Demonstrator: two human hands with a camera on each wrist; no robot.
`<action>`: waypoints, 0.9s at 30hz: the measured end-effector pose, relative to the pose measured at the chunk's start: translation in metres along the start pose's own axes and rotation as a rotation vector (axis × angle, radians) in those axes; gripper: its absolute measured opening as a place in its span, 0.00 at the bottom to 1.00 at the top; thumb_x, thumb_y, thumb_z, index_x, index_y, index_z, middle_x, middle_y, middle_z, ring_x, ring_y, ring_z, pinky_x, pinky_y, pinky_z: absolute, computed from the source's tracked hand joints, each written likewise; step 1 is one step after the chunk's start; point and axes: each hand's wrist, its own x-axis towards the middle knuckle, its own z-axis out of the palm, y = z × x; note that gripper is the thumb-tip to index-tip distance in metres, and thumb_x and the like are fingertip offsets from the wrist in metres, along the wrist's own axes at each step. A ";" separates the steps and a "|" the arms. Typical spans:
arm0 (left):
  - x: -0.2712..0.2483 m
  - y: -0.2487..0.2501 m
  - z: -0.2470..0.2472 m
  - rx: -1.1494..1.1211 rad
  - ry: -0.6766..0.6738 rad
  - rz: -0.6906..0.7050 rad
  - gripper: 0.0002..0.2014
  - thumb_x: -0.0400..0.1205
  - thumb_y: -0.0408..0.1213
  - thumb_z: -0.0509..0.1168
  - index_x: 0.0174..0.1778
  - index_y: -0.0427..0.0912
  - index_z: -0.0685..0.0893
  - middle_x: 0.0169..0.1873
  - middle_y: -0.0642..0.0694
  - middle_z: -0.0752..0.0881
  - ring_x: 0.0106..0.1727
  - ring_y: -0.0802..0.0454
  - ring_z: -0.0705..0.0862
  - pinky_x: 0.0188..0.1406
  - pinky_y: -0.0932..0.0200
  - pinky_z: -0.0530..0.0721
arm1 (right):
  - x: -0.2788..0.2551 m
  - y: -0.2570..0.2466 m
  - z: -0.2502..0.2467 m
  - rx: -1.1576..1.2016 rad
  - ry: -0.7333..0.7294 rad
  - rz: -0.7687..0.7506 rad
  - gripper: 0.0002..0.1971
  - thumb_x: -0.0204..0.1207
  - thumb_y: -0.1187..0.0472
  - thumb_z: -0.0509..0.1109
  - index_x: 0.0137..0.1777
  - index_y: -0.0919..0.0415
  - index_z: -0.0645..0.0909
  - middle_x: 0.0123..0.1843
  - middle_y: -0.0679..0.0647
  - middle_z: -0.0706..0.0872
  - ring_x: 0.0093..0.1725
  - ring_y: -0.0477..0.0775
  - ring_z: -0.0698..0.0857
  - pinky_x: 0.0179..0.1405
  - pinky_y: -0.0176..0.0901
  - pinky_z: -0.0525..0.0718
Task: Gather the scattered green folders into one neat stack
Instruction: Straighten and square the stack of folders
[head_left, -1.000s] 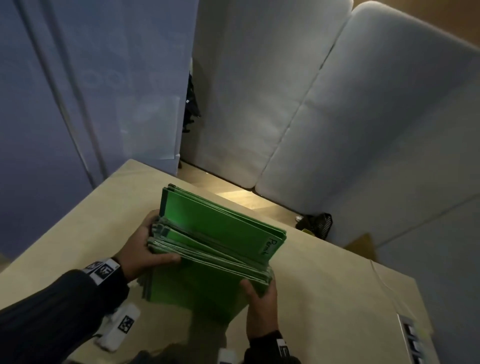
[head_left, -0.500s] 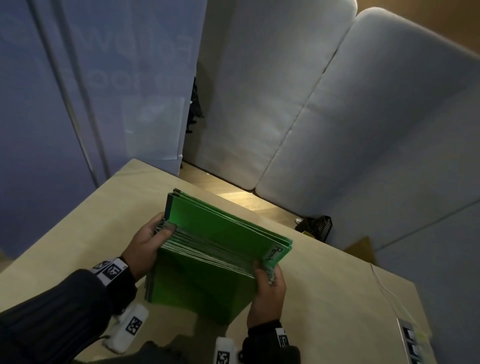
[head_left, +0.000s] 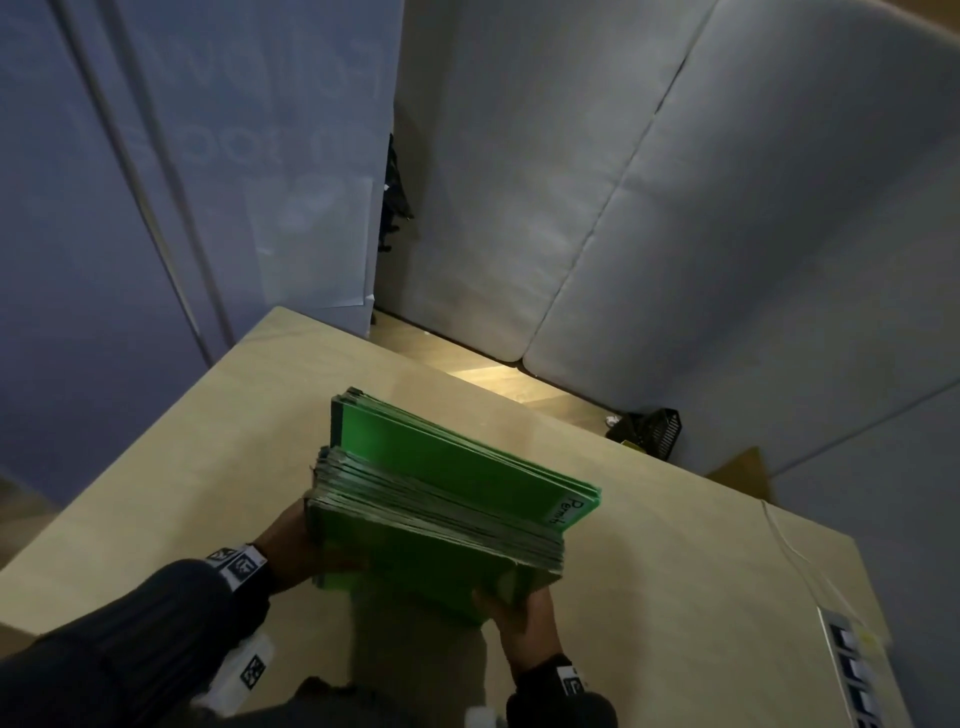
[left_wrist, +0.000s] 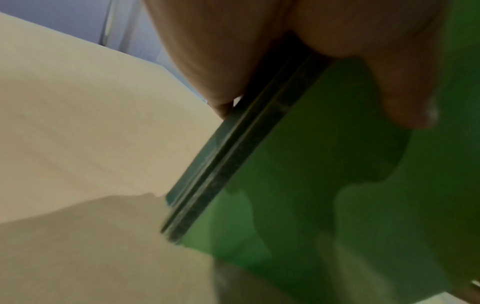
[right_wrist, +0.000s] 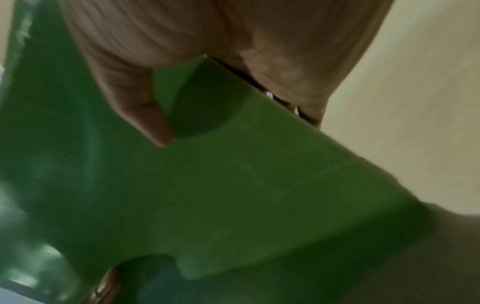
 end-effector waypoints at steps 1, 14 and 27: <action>0.000 -0.001 0.001 0.050 -0.022 -0.015 0.32 0.52 0.78 0.70 0.54 0.80 0.80 0.58 0.63 0.83 0.55 0.73 0.84 0.63 0.58 0.87 | 0.002 0.007 0.002 -0.062 0.010 0.029 0.30 0.62 0.47 0.85 0.65 0.40 0.78 0.64 0.47 0.87 0.65 0.51 0.85 0.72 0.66 0.79; 0.009 -0.024 0.011 -0.140 0.050 -0.143 0.27 0.67 0.27 0.81 0.58 0.51 0.81 0.61 0.45 0.85 0.60 0.45 0.86 0.42 0.62 0.92 | 0.011 0.026 0.003 -0.422 -0.032 0.097 0.37 0.62 0.22 0.63 0.71 0.34 0.63 0.63 0.37 0.78 0.69 0.49 0.79 0.77 0.57 0.76; 0.022 -0.036 -0.032 0.202 0.057 -0.345 0.33 0.63 0.65 0.76 0.59 0.52 0.79 0.51 0.52 0.88 0.47 0.57 0.86 0.44 0.62 0.80 | 0.040 0.019 0.030 -0.531 -0.247 0.291 0.14 0.78 0.48 0.72 0.62 0.42 0.78 0.71 0.50 0.85 0.66 0.53 0.84 0.71 0.47 0.79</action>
